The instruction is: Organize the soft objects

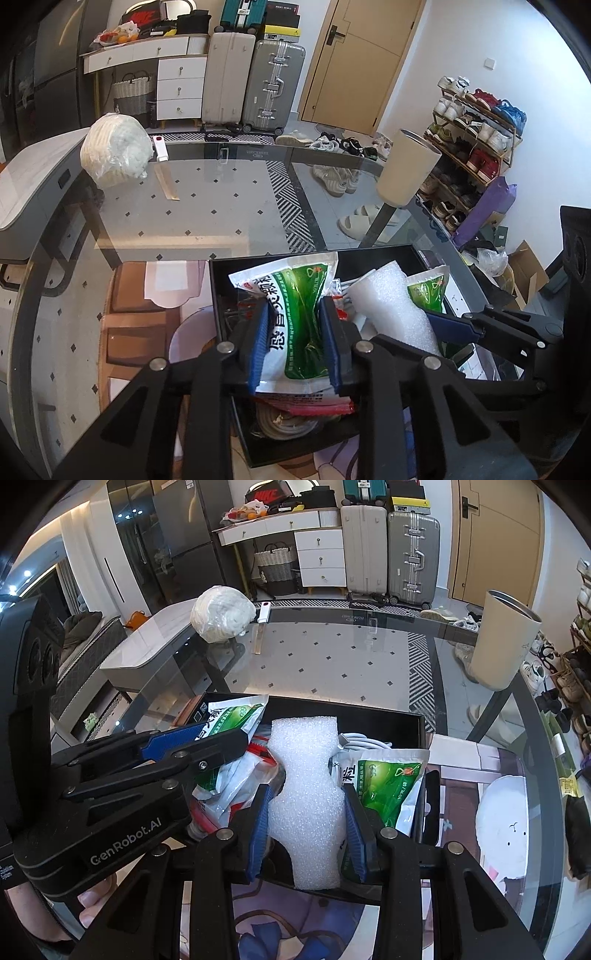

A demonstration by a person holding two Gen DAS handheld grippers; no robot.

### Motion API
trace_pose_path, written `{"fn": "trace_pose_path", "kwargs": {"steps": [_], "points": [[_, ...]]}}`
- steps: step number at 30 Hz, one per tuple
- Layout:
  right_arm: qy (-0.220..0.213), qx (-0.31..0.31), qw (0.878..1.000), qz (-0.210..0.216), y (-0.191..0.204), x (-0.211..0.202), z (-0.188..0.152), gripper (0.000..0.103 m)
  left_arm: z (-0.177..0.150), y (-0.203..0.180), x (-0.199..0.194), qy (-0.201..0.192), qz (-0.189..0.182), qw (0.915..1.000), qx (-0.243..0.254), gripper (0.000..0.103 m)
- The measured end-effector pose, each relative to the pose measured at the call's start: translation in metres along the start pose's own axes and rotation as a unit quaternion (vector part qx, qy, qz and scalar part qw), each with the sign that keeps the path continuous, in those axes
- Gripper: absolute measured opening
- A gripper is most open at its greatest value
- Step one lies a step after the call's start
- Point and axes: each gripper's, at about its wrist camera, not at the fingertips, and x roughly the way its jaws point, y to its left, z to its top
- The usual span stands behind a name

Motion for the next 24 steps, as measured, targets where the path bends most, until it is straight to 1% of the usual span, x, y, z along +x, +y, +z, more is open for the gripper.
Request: {"fn": "trace_pose_path", "kwargs": {"steps": [1,3,5,7,8,10,11,12,13,15,17,18,20,21,23,24], "points": [[0.0,0.0,1.0,0.001,0.0,0.0,0.0,0.037,0.0,0.0,0.0,0.0,0.0,1.0,0.0,0.028],[0.0,0.001,1.0,0.001,0.0,0.0,0.0,0.037,0.0,0.0,-0.001,0.0,-0.001,1.0,0.0,0.038],[-0.002,0.0,1.0,0.0,0.001,-0.001,-0.001,0.039,0.0,0.0,-0.001,-0.002,0.008,1.0,-0.001,0.047],[-0.009,-0.004,1.0,0.0,0.001,-0.005,-0.002,0.042,-0.001,0.0,-0.003,-0.005,0.001,1.0,0.0,0.052],[-0.012,-0.004,1.0,0.002,0.002,-0.007,-0.002,0.045,-0.002,0.0,-0.005,-0.008,-0.001,1.0,-0.002,0.058],[-0.028,-0.001,1.0,0.009,0.001,-0.015,-0.003,0.049,-0.001,0.002,-0.01,-0.016,-0.001,0.9998,-0.008,0.064],[-0.037,0.001,0.999,0.01,0.001,-0.02,-0.003,0.053,-0.001,0.002,-0.014,-0.023,0.001,0.9997,-0.009,0.075],[-0.046,0.001,0.999,0.011,0.001,-0.025,-0.004,0.054,0.0,0.002,-0.019,-0.032,0.004,0.9994,-0.007,0.083],[-0.06,0.001,0.998,0.013,0.001,-0.032,-0.004,0.054,0.001,0.002,-0.023,-0.039,0.01,0.9992,-0.006,0.086],[-0.084,-0.005,0.996,0.017,0.003,-0.046,-0.005,0.054,0.001,0.001,-0.039,-0.073,0.028,0.9969,-0.002,0.087],[-0.11,-0.014,0.994,0.012,0.005,-0.062,-0.006,0.054,0.001,-0.001,-0.055,-0.106,0.033,0.9938,0.001,0.088],[-0.128,-0.017,0.992,0.011,0.006,-0.07,-0.006,0.055,0.0,-0.002,-0.063,-0.122,0.03,0.9921,0.003,0.094],[-0.156,-0.017,0.987,0.017,0.006,-0.085,-0.009,0.064,-0.002,-0.005,-0.079,-0.154,0.033,0.9875,0.009,0.103],[-0.167,-0.013,0.986,0.02,0.006,-0.09,-0.011,0.072,-0.005,-0.008,-0.089,-0.177,0.043,0.9831,0.011,0.103],[-0.189,-0.009,0.981,0.027,0.007,-0.101,-0.015,0.077,-0.01,-0.009,-0.103,-0.211,0.06,0.9755,0.014,0.103],[-0.196,-0.012,0.98,0.03,0.009,-0.105,-0.017,0.077,-0.013,-0.011,-0.111,-0.23,0.065,0.9708,0.017,0.103]]}}
